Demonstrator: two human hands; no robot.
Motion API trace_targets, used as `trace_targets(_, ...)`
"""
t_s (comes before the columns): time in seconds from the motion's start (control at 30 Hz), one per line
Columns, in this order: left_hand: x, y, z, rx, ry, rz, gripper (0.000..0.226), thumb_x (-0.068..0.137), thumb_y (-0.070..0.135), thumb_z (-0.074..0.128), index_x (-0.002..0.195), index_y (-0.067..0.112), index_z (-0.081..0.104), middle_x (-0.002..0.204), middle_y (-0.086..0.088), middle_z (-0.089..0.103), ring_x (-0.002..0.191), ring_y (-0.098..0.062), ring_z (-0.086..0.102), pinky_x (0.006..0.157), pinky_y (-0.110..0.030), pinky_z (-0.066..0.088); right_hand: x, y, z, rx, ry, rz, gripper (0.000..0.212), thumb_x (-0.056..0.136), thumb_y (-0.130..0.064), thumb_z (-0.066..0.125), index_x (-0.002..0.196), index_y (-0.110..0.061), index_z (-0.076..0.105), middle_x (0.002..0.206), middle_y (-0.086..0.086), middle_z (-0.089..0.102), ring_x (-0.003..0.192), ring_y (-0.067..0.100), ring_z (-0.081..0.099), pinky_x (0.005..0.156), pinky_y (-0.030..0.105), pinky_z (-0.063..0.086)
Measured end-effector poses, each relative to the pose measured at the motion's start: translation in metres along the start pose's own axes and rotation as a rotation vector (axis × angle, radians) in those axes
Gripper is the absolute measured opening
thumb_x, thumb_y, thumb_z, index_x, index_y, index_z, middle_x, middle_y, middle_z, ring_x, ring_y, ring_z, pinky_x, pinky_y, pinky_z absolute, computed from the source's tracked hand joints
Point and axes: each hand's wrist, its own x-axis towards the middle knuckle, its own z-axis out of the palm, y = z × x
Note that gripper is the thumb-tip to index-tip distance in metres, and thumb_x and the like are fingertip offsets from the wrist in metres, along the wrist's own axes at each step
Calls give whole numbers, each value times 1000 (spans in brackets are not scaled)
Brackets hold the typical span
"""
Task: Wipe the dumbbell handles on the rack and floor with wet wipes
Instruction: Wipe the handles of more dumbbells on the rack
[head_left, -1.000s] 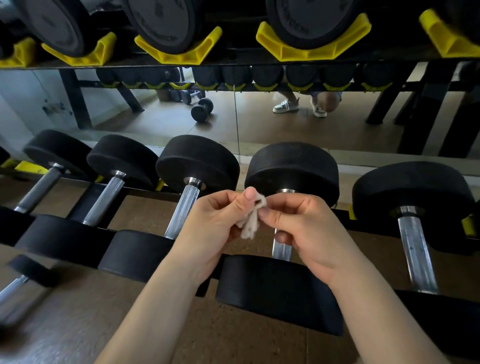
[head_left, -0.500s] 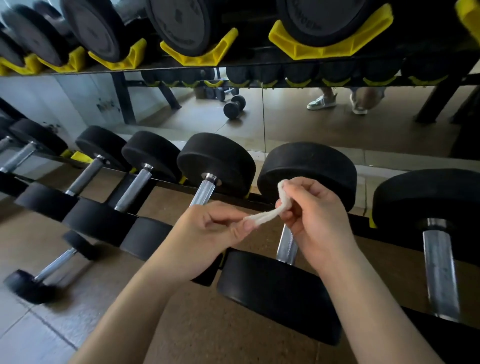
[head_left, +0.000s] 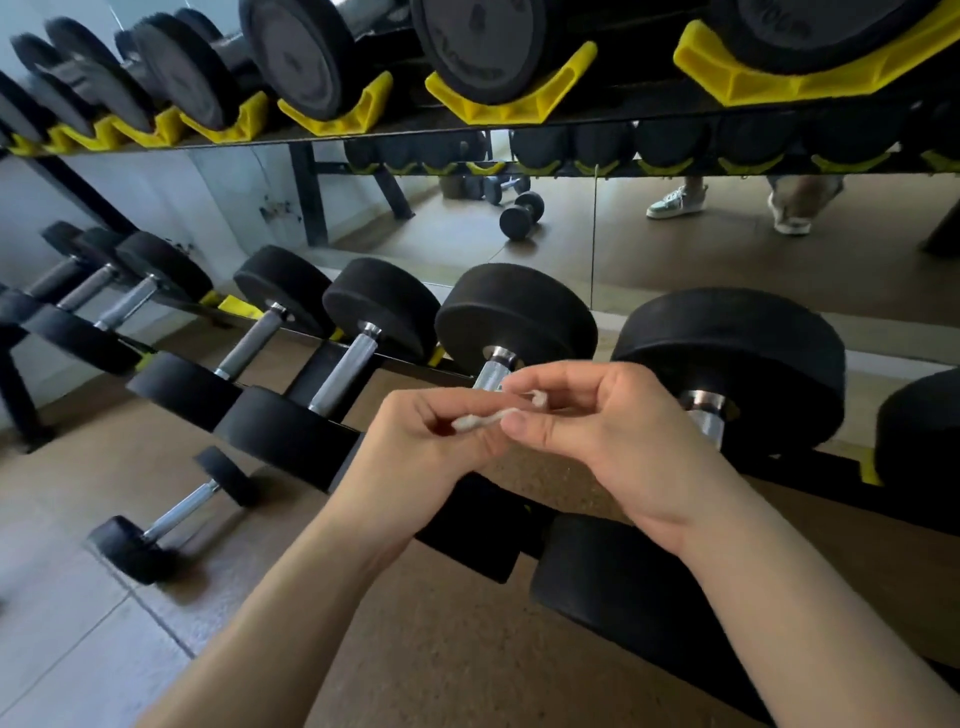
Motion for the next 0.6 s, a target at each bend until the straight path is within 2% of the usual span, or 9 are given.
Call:
trace_targets(0.1,6,-6,-39,-11,-68,60,27,77,25,66,101,20,76,98,1,75,96,-16,69,90,-32,54,18,-6,27,-56,73,-25,28,68,-25,81,96,-25,75,89,-8,75,89,5,69,88,31,53)
trace_targets(0.17,16,-19,-66,-49,-64,95,23,74,26,68,94,24,79,93,-8,75,90,-28,70,87,-40,56,32,-8,43,-139,98,-19,27,66,-29,81,92,-27,75,86,-8,75,86,5,70,84,30,55)
trace_targets(0.2,24,-27,-78,-80,-43,99,21,72,26,70,90,23,79,89,-14,74,85,-33,68,84,-42,56,40,-8,51,-173,124,-13,20,72,-21,80,90,-27,75,86,-8,75,85,6,70,82,28,56)
trace_targets(0.23,34,-37,-91,-126,-25,92,20,70,25,71,87,19,79,85,-16,73,78,-33,68,79,-39,56,49,-8,59,-195,158,-11,19,78,-12,77,89,-26,74,86,-6,75,84,6,69,79,25,56)
trace_targets(0.3,56,-54,-109,-306,-28,19,16,71,21,69,82,12,77,80,-12,72,70,-21,66,69,-27,56,67,-6,77,-190,215,-4,22,84,-2,69,87,-24,73,83,-4,75,79,5,68,71,18,53)
trace_targets(0.4,84,-72,-122,-593,-80,-98,5,81,15,62,82,12,66,68,-1,61,62,-10,56,58,-21,48,91,0,99,16,271,49,24,89,4,60,89,-17,72,76,-5,70,68,4,61,63,16,45)
trace_targets(0.5,97,-81,-130,-847,-185,-186,6,86,18,59,80,17,58,58,3,46,51,-6,45,51,-18,43,104,9,114,411,379,149,30,91,7,50,91,-12,72,78,1,64,62,6,52,54,17,38)
trace_targets(0.53,101,-82,-134,-870,-227,-176,4,82,18,61,80,18,57,57,3,45,50,-7,45,52,-18,44,106,11,117,533,429,162,31,91,8,48,91,-11,72,82,5,63,63,8,51,51,17,38)
trace_targets(0.6,108,-88,-142,-773,-298,-94,4,79,15,64,80,19,63,57,-2,53,55,-11,54,58,-20,48,108,13,125,679,507,152,29,91,7,46,93,-9,71,89,10,61,66,11,51,48,17,37)
